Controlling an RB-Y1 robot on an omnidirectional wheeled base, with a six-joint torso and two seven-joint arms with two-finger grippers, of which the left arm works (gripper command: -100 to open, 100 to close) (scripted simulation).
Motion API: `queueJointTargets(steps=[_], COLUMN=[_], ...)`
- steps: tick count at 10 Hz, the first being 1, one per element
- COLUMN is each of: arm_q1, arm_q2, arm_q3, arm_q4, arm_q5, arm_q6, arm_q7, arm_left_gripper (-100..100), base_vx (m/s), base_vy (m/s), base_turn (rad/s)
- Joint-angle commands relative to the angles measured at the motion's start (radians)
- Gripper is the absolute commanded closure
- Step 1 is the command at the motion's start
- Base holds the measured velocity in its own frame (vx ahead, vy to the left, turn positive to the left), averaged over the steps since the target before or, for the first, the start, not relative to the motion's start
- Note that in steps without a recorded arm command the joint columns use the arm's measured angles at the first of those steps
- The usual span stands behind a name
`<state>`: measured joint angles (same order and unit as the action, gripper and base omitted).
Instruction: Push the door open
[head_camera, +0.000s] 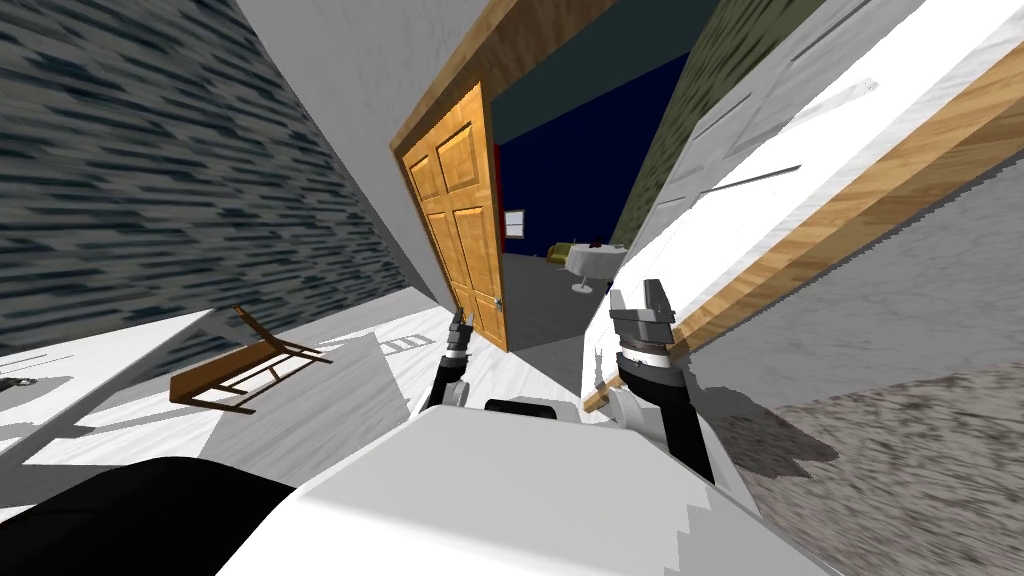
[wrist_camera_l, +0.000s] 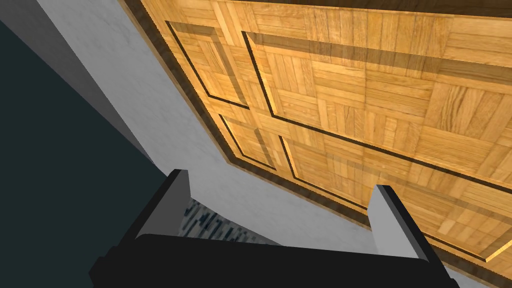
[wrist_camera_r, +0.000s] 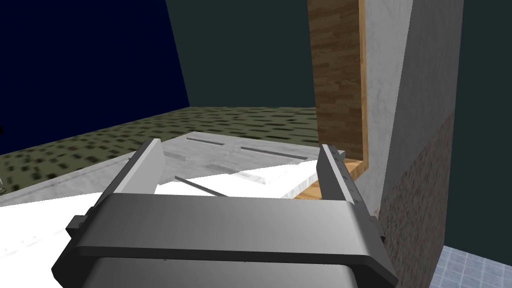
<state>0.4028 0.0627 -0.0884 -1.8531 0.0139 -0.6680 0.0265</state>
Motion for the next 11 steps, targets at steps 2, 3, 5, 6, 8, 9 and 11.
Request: queueJointTargets(steps=[2, 3, 5, 6, 8, 9, 11], arm_q1=[-0.020, -0.027, -0.035, -0.042, -0.057, -0.064, -0.079], arm_q2=[0.008, 0.010, 0.012, 0.014, 0.018, 0.019, 0.022], arm_q3=[-0.017, -0.025, -0.032, -0.039, -0.054, -0.061, -0.075], arm_q4=[0.072, 0.105, 0.139, 0.170, 0.228, 0.256, 0.316], arm_q5=[-0.004, -0.006, -0.008, -0.010, -0.013, -0.015, -0.019], arm_q6=[-0.006, -0.009, -0.011, -0.014, -0.020, -0.022, -0.028], arm_q7=[0.004, 0.005, 0.006, 0.007, 0.009, 0.010, 0.012], arm_left_gripper=[-100, -100, -100, -100, -100, -100, -100], base_vx=[0.089, 0.084, 0.067, 0.037, 0.055, 0.084, 0.084], base_vy=[0.102, 0.103, 0.087, 0.051, 0.083, 0.117, 0.110], base_turn=[-0.093, -0.104, -0.054, -0.055, -0.103, -0.093, -0.088])
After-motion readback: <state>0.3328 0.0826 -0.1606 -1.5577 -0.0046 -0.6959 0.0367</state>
